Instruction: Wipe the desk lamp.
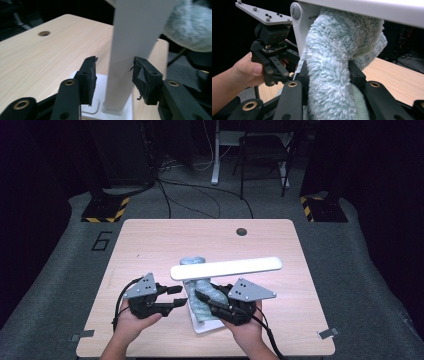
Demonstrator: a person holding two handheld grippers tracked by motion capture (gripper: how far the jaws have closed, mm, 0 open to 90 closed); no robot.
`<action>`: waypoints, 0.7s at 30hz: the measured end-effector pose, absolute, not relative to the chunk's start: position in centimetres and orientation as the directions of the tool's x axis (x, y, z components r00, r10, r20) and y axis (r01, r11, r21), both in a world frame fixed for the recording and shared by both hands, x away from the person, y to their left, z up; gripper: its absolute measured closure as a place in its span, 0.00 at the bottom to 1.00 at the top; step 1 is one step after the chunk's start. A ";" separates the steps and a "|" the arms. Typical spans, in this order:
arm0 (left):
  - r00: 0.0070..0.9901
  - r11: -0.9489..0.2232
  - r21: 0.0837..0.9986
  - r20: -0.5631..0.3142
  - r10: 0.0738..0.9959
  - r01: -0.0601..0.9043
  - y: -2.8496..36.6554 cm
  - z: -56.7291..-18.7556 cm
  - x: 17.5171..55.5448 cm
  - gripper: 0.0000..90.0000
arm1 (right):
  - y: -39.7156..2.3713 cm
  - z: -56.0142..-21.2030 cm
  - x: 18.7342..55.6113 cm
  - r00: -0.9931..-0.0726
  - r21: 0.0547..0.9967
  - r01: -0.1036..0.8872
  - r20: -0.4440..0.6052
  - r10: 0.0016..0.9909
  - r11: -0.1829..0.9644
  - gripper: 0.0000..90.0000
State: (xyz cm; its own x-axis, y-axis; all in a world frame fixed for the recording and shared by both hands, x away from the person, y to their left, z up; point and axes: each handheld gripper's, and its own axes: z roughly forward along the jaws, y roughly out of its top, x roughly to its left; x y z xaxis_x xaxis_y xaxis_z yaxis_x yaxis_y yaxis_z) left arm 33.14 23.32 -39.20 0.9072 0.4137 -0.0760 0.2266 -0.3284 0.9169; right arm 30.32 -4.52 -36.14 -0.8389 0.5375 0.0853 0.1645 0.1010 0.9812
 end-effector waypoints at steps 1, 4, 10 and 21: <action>0.915 -0.335 0.916 -0.075 0.397 0.220 23.3 -39.3 33.1 0.58 | -4.6 -36.3 30.4 -0.839 0.981 0.168 0.094 0.536 0.091 0.72; 0.915 -0.343 0.912 -0.075 0.397 0.224 22.8 -39.6 33.2 0.53 | -4.7 -36.4 30.4 -0.837 0.982 0.172 0.101 0.538 0.082 0.71; 0.913 -0.326 0.917 -0.087 0.398 0.230 22.5 -40.0 33.3 0.50 | -5.1 -36.6 30.7 -0.836 0.980 0.185 0.120 0.536 0.069 0.71; 0.915 -0.330 0.927 -0.032 0.403 0.177 20.4 -41.1 33.3 0.57 | -4.8 -36.6 30.7 -0.842 0.979 0.195 0.134 0.523 0.063 0.71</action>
